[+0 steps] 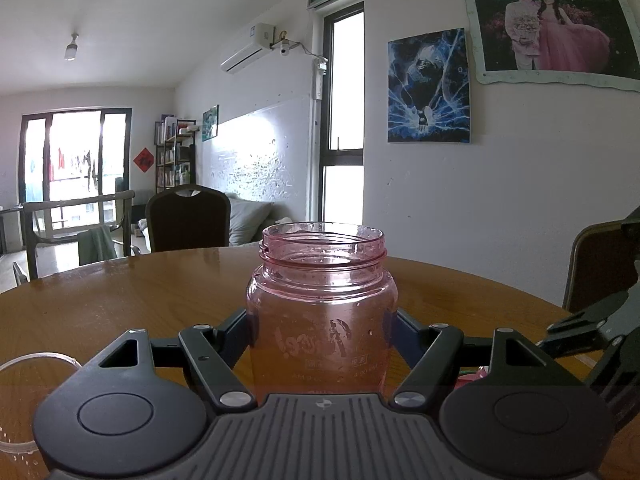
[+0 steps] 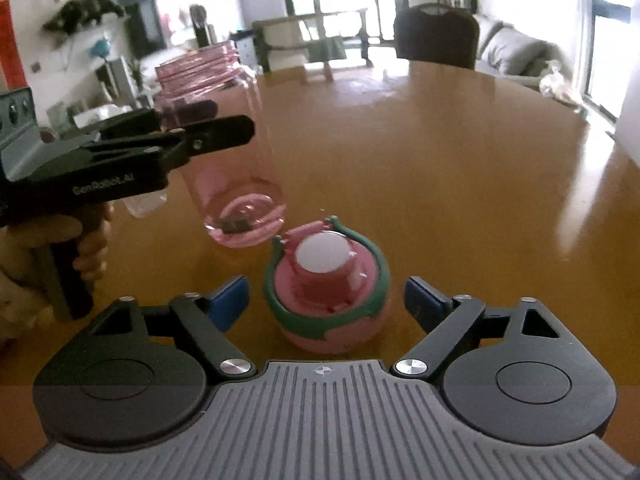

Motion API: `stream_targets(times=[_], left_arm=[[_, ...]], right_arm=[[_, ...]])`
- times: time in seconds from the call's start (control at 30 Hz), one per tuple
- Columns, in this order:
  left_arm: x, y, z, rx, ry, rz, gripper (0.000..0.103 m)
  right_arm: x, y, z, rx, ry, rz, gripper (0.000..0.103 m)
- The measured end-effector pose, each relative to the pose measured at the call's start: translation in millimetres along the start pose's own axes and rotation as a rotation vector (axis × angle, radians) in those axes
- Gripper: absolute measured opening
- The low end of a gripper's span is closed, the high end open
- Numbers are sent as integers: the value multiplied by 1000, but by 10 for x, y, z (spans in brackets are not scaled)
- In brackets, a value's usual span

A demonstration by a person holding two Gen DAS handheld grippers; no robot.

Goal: Unscrew bottle cap and pour
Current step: 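Withdraw the right gripper from the cap while the left gripper keeps holding the bottle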

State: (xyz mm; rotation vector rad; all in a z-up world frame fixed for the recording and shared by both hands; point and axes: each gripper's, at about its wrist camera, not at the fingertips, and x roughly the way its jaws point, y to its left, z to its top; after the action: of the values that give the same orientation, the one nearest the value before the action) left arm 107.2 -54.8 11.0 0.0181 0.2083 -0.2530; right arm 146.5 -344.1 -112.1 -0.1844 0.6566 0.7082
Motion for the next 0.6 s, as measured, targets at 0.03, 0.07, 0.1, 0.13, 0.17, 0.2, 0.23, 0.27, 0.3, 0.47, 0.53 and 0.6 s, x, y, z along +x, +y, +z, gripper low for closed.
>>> stream_targets(times=[0.03,0.07,0.1,0.13,0.17,0.2,0.23,0.27,0.3,0.47,0.53,0.6], left_arm=[[0,1,0,0,0,0,72],[-1,3,0,1,0,0,72],[-1,4,0,1,-1,0,72],[0,5,1,2,-1,0,72],[1,7,3,2,-1,0,72],[3,0,2,2,-1,0,72],[9,-8,3,2,-1,0,72],[15,-15,5,2,0,0,72],[22,-23,6,3,0,0,72],[20,-45,-23,3,-1,0,72],[23,-52,-10,3,-1,1,72],[20,-29,-13,3,-1,0,72]], right_arm=[[77,44,2,-30,-5,-24,72],[168,99,9,-60,-12,-50,71],[223,166,12,-72,-18,-78,71],[268,187,25,-80,-28,-113,71],[311,195,41,-89,-38,-151,71],[324,190,77,-84,-42,-160,71],[370,159,131,-64,-43,-155,71],[424,122,189,-40,-43,-148,71],[464,106,231,-25,-43,-143,71],[757,-52,523,30,-38,-144,71],[814,-84,583,31,-34,-143,72],[860,-57,637,33,-25,-128,75]])
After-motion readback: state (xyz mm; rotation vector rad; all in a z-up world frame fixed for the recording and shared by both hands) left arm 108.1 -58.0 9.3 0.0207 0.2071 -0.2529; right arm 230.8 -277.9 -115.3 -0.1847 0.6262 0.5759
